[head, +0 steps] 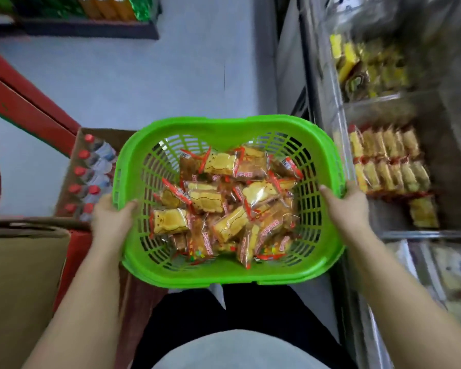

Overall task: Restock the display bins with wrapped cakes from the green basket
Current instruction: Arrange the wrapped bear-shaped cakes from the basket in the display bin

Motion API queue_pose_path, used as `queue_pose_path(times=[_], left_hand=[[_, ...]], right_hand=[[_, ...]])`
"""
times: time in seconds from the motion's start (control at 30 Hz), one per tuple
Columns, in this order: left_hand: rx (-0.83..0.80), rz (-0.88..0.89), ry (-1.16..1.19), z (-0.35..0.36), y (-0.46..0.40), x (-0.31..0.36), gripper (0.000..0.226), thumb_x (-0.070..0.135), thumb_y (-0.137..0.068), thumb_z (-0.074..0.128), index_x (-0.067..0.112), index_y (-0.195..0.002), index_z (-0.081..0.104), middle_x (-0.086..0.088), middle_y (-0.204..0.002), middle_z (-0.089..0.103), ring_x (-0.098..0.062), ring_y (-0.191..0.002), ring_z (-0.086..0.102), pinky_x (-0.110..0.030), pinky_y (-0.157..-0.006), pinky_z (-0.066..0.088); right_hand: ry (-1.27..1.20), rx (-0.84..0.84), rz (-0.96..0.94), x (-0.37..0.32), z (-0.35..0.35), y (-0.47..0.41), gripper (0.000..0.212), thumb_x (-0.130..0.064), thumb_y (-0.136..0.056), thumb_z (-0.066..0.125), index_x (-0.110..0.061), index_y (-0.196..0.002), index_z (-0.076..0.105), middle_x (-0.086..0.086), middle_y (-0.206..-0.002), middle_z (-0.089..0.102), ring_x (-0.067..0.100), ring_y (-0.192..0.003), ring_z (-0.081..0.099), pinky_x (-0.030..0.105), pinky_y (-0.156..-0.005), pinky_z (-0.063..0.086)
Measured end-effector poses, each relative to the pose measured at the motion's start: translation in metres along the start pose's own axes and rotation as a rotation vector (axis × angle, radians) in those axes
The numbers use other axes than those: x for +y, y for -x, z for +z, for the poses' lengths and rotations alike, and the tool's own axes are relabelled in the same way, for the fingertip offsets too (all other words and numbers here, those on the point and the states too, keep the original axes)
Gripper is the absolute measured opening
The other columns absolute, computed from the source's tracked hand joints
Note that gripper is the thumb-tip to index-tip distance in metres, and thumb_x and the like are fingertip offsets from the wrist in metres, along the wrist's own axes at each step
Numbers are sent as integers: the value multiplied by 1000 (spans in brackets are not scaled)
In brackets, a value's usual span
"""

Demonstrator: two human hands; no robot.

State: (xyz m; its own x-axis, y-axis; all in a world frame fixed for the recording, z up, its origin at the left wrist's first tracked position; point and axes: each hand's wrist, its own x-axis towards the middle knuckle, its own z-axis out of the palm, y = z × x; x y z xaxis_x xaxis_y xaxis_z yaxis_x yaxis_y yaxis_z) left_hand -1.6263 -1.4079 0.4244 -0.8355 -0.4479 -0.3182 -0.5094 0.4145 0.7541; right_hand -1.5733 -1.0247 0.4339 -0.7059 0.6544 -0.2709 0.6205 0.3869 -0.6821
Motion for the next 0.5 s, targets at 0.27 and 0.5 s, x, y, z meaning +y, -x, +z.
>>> queue_pose_path(times=[0.27, 0.5], left_hand=[[49, -15, -79, 77, -135, 38, 24, 6, -83, 62, -2, -106, 63, -28, -102, 66, -40, -94, 64, -48, -84, 49], [-11, 23, -127, 232, -287, -29, 26, 15, -83, 64, 1, -105, 59, -25, -100, 65, -38, -94, 62, -32, -74, 45]], right_hand=[[71, -165, 87, -42, 102, -146, 33, -16, -85, 61, -5, -114, 48, 19, -108, 63, 37, -99, 60, 38, -84, 45], [52, -79, 213, 22, 252, -287, 35, -15, -83, 60, -8, -117, 52, 16, -109, 63, 34, -101, 60, 42, -89, 48]])
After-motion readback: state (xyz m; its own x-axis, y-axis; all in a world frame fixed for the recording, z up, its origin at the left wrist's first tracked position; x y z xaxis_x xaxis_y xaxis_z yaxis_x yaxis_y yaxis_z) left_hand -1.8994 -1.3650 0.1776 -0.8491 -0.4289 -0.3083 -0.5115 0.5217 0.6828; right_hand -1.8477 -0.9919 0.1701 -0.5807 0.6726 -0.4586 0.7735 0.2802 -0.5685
